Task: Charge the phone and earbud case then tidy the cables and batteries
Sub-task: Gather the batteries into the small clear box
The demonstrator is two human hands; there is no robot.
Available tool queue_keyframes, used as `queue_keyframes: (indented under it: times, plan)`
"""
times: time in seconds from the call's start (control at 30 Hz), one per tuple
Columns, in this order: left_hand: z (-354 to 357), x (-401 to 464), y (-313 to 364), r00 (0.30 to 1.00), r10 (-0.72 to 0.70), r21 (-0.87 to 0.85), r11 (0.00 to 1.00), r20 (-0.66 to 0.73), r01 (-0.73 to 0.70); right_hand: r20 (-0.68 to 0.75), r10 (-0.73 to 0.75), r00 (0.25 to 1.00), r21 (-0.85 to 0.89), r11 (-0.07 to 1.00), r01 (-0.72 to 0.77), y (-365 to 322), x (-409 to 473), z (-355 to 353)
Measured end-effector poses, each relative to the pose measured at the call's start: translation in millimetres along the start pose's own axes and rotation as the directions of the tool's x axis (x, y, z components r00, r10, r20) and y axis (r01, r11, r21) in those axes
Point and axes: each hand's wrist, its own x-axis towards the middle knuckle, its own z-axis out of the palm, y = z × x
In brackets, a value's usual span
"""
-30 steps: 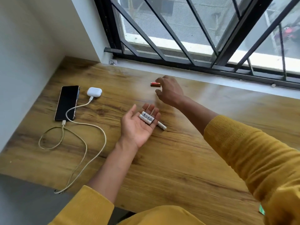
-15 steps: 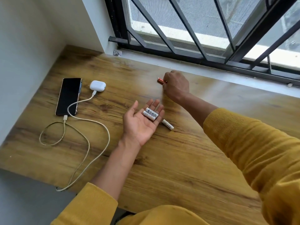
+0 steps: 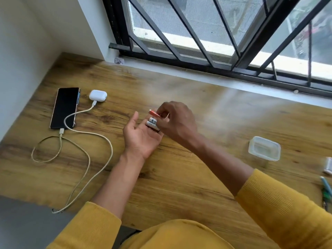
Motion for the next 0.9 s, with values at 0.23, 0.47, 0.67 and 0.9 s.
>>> queue_keyframes:
  times: [0.23,0.47,0.67,0.9]
  plan:
    - [-5.9,-4.9,-8.1,0.999,-0.038,-0.065,0.997,0.037,0.04,0.022,-0.055,0.998,-0.041,0.998,0.056,-4.2,-35.1,11.9]
    - [-14.4,-11.3,-8.2,1.0,0.01,-0.114,0.993,-0.014,-0.012,-0.074,0.068,0.995,-0.089,0.993,-0.074,20.4,-27.0,-7.4]
    - [-21.0,-10.8,-9.4,1.0,0.009,-0.134,0.991,-0.027,-0.012,0.124,0.239,0.963,-0.222,0.953,-0.208,40.0,-35.2,-1.1]
    - [-25.6,-15.2,-12.7,1.0,-0.014,-0.118,0.993,-0.022,0.011,0.157,0.275,0.948,-0.317,0.924,-0.216,42.3,-44.9,7.6]
